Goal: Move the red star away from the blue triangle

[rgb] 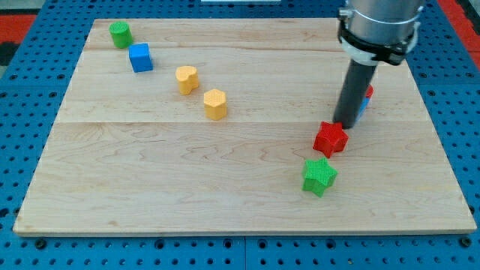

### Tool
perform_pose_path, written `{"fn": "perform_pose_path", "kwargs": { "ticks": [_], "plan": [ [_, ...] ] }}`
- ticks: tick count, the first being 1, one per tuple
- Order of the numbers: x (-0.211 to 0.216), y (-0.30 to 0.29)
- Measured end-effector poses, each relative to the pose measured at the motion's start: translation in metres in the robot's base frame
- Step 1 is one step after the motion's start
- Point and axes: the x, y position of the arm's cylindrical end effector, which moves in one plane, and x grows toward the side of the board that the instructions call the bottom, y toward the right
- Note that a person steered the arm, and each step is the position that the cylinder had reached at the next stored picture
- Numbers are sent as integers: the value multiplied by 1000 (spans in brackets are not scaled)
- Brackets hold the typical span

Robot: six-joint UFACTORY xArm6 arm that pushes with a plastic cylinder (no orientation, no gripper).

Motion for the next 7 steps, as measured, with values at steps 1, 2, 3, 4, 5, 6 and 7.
{"fn": "perform_pose_path", "kwargs": {
  "ticks": [1, 2, 3, 4, 5, 6, 7],
  "plan": [
    [20, 10],
    [40, 0],
    [42, -58],
    [41, -71],
    [18, -51],
    [5, -61],
    [10, -86]
  ]
}}
